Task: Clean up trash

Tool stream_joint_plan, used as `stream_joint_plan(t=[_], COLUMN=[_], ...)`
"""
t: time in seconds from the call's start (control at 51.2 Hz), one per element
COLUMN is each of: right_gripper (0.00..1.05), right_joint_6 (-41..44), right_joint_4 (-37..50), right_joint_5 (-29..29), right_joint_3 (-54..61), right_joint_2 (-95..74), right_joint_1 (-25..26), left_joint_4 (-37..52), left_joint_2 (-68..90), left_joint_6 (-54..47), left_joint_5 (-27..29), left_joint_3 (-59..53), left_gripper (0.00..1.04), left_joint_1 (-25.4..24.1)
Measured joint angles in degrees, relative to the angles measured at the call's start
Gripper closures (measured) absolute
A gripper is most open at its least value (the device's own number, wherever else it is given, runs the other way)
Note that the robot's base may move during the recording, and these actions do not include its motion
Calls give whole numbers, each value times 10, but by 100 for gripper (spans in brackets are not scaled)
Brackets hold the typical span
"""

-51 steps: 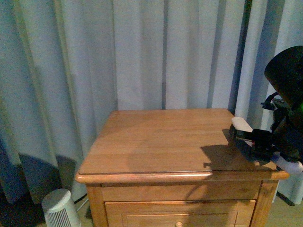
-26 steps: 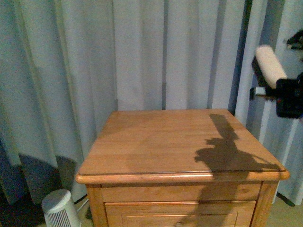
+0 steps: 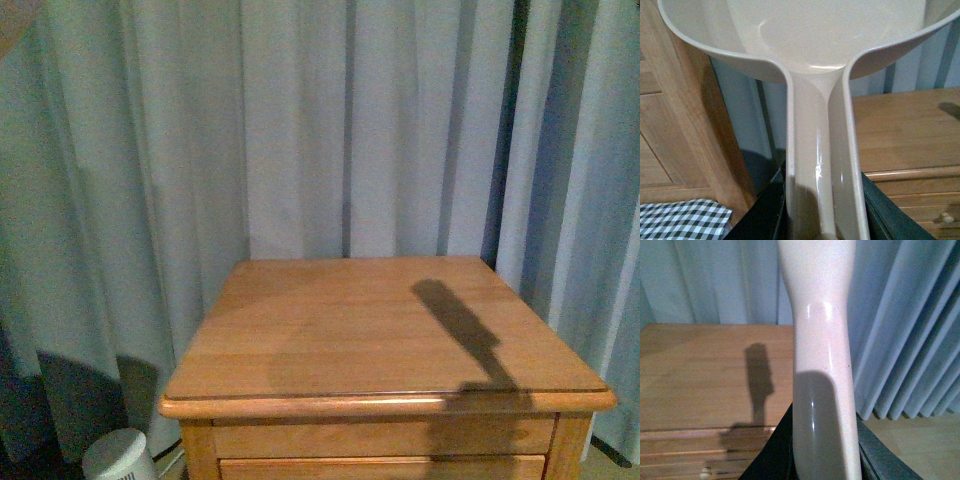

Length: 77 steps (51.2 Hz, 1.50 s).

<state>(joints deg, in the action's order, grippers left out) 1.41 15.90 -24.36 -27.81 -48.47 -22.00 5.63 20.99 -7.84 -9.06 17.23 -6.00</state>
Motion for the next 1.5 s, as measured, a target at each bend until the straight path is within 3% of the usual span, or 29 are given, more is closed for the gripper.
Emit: stream_joint_plan(t=[0.293, 1.503], right_gripper=[86, 86], right_joint_6=[-3, -33], right_joint_4=[-72, -85], right_joint_5=[-50, -61], right_joint_3=[80, 85], right_joint_2=[193, 197], right_joint_1=[-9, -5], left_joint_4=[0, 0], left_joint_2=[0, -2], left_joint_6=[0, 2], left_joint_5=[0, 0], left_joint_3=[0, -2], left_gripper=[78, 78], left_joint_1=[0, -1])
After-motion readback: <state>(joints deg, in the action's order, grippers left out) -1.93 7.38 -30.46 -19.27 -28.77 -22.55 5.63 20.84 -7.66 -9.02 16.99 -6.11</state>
